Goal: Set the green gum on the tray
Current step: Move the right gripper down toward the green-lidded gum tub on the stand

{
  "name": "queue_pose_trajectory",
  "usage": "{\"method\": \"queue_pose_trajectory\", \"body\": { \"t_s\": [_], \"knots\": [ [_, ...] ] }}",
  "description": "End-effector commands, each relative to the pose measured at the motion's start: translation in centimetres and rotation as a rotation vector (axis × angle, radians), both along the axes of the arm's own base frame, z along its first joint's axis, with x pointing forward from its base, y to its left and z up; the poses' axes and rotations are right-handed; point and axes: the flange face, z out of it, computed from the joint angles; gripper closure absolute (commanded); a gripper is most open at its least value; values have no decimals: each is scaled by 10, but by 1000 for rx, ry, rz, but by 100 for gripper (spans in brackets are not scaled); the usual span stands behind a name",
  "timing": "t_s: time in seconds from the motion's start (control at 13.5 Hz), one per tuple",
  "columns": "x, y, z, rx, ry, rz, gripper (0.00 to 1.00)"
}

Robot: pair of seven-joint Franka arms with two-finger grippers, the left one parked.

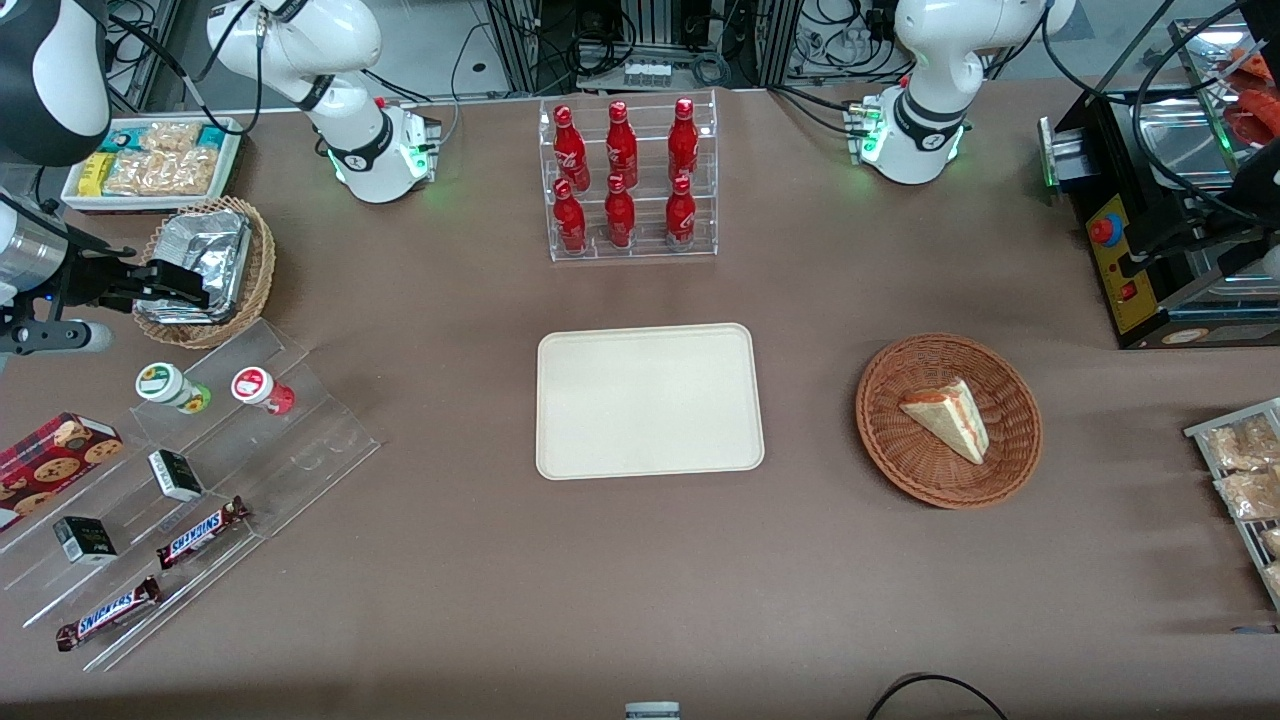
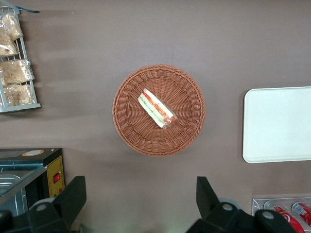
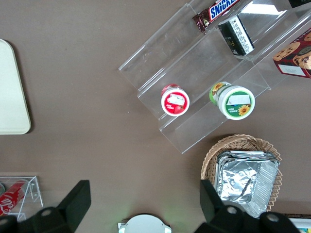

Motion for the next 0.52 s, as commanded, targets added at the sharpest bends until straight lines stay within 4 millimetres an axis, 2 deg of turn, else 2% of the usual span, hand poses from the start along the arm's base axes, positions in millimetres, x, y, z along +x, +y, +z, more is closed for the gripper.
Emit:
{"method": "queue_pose_trajectory", "body": {
  "t_s": [0.0, 0.22, 0.44],
  "knots": [
    [0, -2, 9, -13, 1, -5, 0],
    [2, -4, 0, -10, 7, -1, 0],
    [0, -13, -26, 16, 7, 138, 0]
  ]
}}
